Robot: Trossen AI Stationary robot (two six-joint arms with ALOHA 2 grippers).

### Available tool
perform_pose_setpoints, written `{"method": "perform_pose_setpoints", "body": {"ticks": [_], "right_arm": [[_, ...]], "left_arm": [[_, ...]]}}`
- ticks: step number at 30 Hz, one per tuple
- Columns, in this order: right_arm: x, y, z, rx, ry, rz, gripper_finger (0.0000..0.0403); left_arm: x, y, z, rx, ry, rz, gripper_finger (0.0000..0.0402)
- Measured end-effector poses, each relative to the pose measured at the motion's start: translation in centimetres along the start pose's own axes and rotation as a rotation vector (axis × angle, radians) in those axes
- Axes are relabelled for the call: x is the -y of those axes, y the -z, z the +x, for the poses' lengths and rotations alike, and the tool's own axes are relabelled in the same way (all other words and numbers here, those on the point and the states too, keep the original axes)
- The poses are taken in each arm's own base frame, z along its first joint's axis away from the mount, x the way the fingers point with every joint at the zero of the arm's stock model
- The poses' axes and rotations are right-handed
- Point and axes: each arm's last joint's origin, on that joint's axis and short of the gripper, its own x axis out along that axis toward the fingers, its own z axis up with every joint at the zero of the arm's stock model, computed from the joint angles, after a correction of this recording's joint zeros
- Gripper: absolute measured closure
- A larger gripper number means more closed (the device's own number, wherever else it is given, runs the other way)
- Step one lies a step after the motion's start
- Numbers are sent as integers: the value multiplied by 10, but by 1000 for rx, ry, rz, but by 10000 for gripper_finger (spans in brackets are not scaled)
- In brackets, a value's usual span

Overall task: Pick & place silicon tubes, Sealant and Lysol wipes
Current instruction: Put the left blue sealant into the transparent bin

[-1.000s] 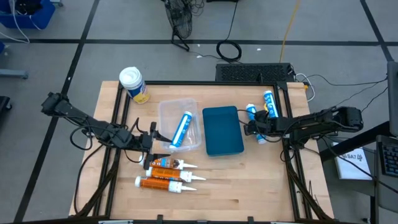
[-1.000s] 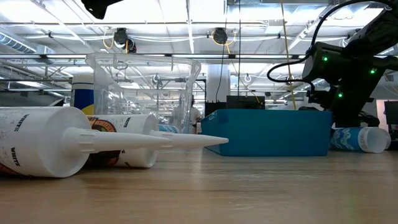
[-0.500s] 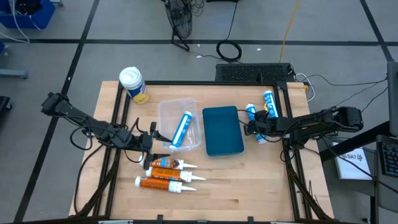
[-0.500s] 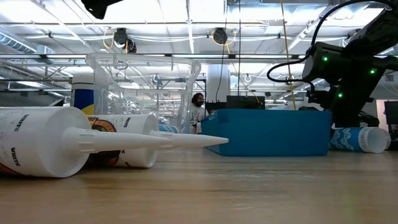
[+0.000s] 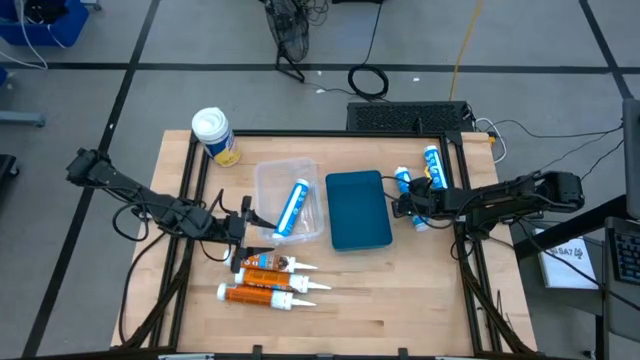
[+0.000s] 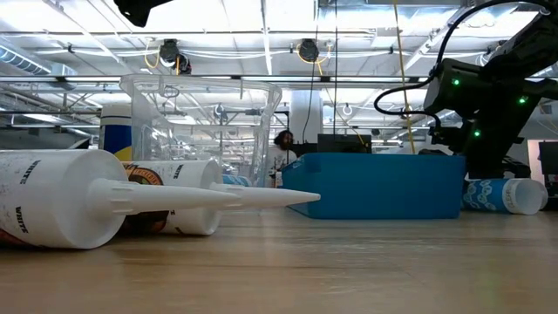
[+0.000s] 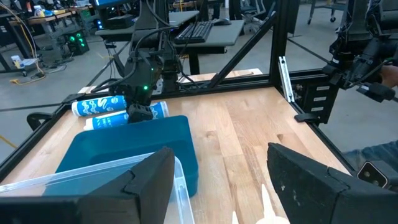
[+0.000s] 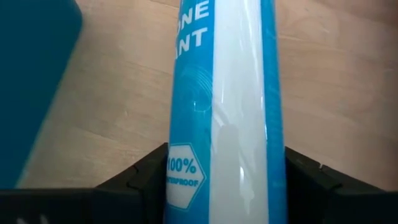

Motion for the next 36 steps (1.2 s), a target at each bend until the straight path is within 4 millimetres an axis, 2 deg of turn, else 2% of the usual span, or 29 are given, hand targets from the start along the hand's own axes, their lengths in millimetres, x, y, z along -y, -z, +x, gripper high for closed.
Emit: {"method": "perform_pose_setpoints", "body": {"ticks": [13,22,36], "right_arm": [[0,0,0,0,0,0,187],[0,0,0,-3,-3,-7,168],[-2,-1,0,7,-20,-5,166]], "left_arm": [[0,0,0,0,0,0,149],[0,0,0,0,0,0,149],[0,0,0,0,0,0,149]]}}
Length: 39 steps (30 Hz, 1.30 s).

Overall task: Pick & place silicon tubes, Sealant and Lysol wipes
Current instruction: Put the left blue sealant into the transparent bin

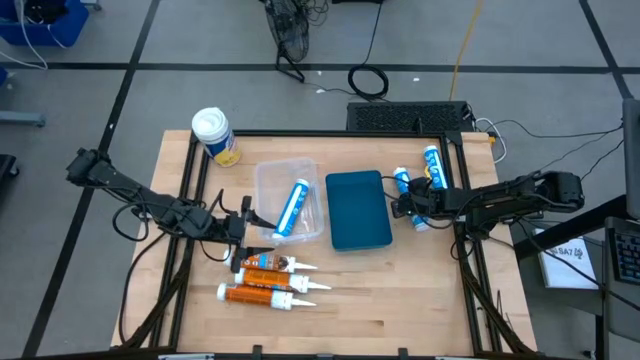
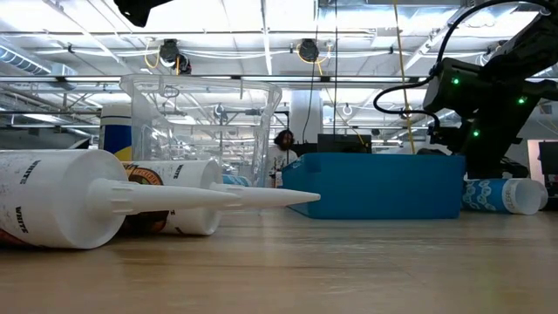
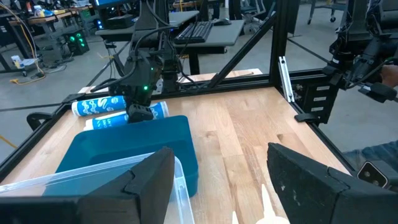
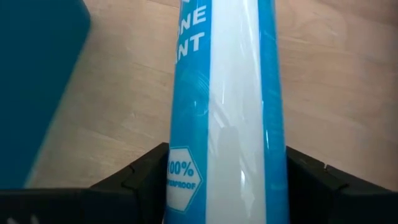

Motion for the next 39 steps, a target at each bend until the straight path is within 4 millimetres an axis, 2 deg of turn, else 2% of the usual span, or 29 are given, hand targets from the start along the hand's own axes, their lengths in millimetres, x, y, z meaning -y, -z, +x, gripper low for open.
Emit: {"method": "perform_pose_setpoints", "body": {"ticks": [23,31,39], "right_arm": [[3,3,0,-75,5,-39,166],[3,4,0,-74,9,-37,187],[1,2,0,-41,-4,-46,188]], "left_arm": [[0,0,0,0,0,0,149],[0,0,0,0,0,0,149],[0,0,0,0,0,0,149]]}}
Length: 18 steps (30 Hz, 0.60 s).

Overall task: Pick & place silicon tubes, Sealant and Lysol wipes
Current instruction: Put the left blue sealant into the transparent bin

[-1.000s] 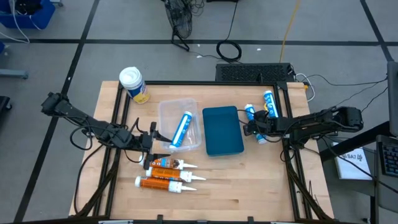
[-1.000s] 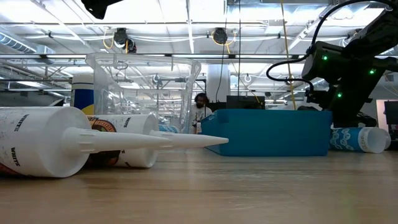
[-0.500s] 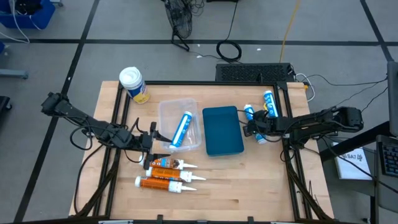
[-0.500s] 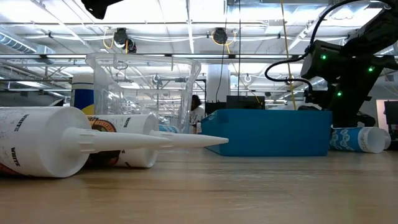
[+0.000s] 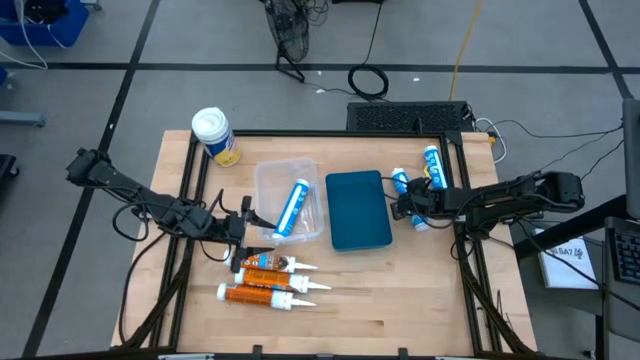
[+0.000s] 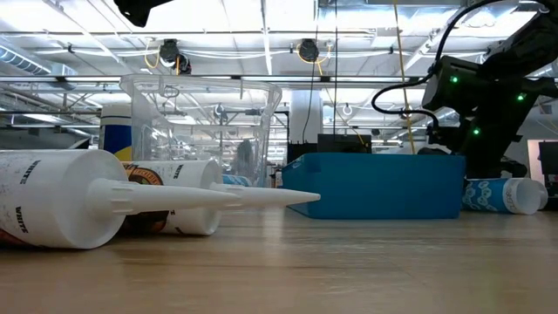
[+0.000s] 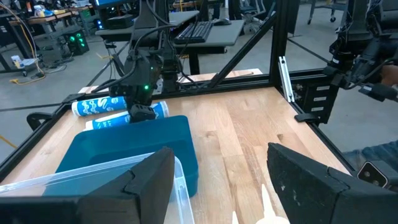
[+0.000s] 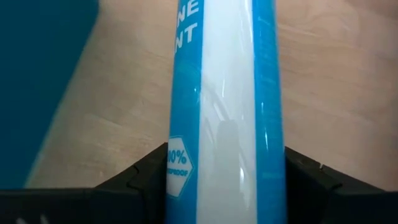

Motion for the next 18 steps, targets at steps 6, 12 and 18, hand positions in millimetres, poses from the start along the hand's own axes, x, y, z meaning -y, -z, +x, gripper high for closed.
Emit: {"method": "perform_pose_setpoints", "body": {"ticks": [6,12,18], "right_arm": [[-9,-1,-4,79,-69,-71,197],[-18,-10,-16,188,-103,-86,198],[-22,-16,-25,231,-133,-130,198]], "left_arm": [[0,0,0,0,1,1,149],[0,0,0,0,0,0,149],[0,0,0,0,1,0,149]]}}
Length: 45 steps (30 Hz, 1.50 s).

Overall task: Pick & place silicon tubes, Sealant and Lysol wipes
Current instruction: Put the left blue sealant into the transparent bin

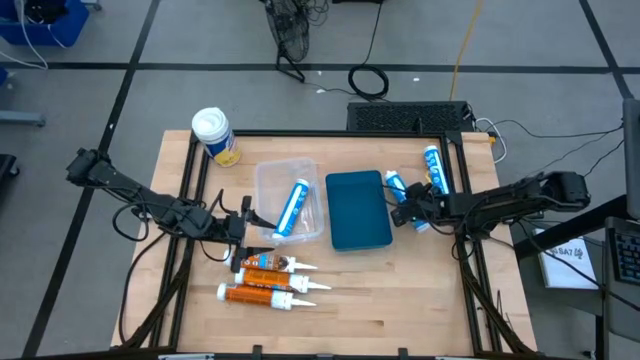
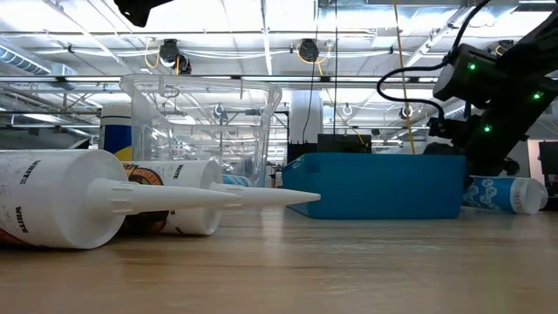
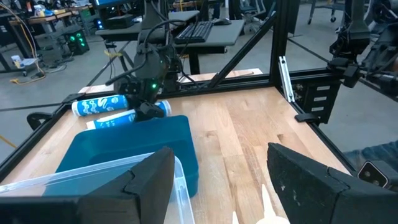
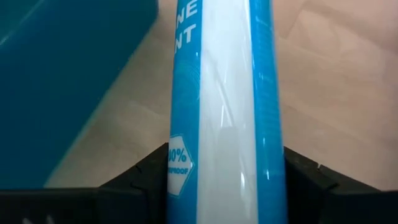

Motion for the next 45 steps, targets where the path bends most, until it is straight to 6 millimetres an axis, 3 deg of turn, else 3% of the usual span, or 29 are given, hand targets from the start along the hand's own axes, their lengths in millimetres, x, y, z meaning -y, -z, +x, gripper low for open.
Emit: {"method": "perform_pose_setpoints", "body": {"ticks": [26,33,40,45], "right_arm": [[-17,-30,-16,257,-214,-5,197],[-31,-45,-28,409,-382,-49,199],[-46,-63,-46,591,-703,-115,199],[-57,-62,-37,613,-772,-180,199]], "left_arm": [[0,0,0,1,0,0,149],[0,0,0,1,0,0,149],[0,0,0,0,0,0,149],[0,0,0,0,0,0,149]]}}
